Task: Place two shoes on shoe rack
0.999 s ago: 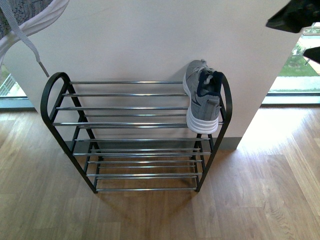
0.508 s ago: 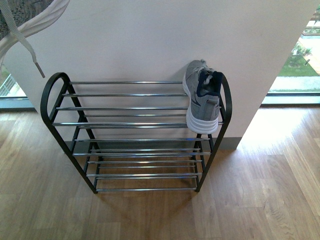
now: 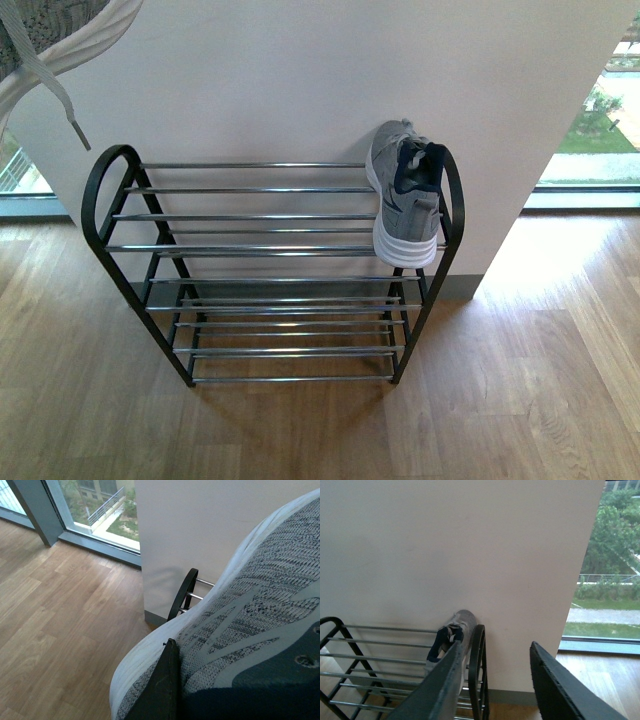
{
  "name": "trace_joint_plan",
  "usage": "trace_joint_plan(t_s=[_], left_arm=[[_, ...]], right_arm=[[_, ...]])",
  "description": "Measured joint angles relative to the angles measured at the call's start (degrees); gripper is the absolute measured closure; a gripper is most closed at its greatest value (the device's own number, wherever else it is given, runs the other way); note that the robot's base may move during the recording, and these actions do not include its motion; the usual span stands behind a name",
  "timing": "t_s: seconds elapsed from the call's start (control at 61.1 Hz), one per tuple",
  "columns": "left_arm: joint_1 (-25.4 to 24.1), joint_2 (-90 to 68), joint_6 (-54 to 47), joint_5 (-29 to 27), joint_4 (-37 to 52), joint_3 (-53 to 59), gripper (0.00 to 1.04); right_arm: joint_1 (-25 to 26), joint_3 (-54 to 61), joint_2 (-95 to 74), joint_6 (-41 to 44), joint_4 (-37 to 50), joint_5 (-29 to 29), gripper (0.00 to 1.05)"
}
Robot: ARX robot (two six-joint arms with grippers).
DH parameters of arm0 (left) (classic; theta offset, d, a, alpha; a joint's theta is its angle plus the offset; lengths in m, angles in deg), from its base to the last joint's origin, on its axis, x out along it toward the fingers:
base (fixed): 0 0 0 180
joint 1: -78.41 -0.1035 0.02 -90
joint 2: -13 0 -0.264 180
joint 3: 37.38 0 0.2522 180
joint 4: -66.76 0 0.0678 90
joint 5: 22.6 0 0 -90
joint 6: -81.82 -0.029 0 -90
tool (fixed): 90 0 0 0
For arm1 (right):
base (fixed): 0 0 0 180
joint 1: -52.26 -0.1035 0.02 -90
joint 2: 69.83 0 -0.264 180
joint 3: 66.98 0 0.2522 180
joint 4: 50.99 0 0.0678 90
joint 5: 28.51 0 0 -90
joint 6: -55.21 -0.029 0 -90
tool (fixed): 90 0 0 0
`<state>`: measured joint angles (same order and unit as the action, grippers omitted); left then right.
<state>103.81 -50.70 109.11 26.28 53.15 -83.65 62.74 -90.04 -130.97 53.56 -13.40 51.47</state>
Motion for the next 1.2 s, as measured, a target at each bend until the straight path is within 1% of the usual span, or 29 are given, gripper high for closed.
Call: trace_joint_plan(t_s=[0.229, 0.295, 0.36, 0.426, 0.524, 0.606, 1.048, 1.196], left_arm=[[0.0, 0.0, 0.0, 0.0, 0.0, 0.0, 1.03], [0.0, 0.0, 0.0, 0.0, 0.0, 0.0, 1.03], [0.0, 0.0, 0.0, -0.1, 0.0, 0.0, 1.03], [0.0, 0.0, 0.0, 0.0, 0.0, 0.0, 1.03], [0.0, 0.0, 0.0, 0.0, 0.0, 0.0, 1.03], [0.0, 0.0, 0.0, 0.0, 0.0, 0.0, 1.03], [0.0, 0.0, 0.0, 0.0, 0.0, 0.0, 1.03], [0.0, 0.0, 0.0, 0.0, 0.0, 0.0, 1.03]], right_arm=[[-3.2, 4.1, 8.3, 1.1, -4.6, 3.1, 1.03], [-3.9, 5.8, 8.7, 1.3, -2.3, 3.6, 1.03], [-4.4, 6.9, 9.6, 1.3, -2.9, 4.3, 1.03], [-5.0, 7.7, 11.8, 1.3, -4.8, 4.7, 1.03], [-8.7, 8.1, 16.1, 1.3, -8.5, 9.4, 1.03], [-10.0, 8.1, 19.3, 1.3, -11.0, 9.4, 1.03], [-10.2, 8.2, 35.7, 1.3, -26.1, 9.9, 1.03], [-10.3, 8.2, 39.1, 1.3, -29.4, 9.9, 1.03]])
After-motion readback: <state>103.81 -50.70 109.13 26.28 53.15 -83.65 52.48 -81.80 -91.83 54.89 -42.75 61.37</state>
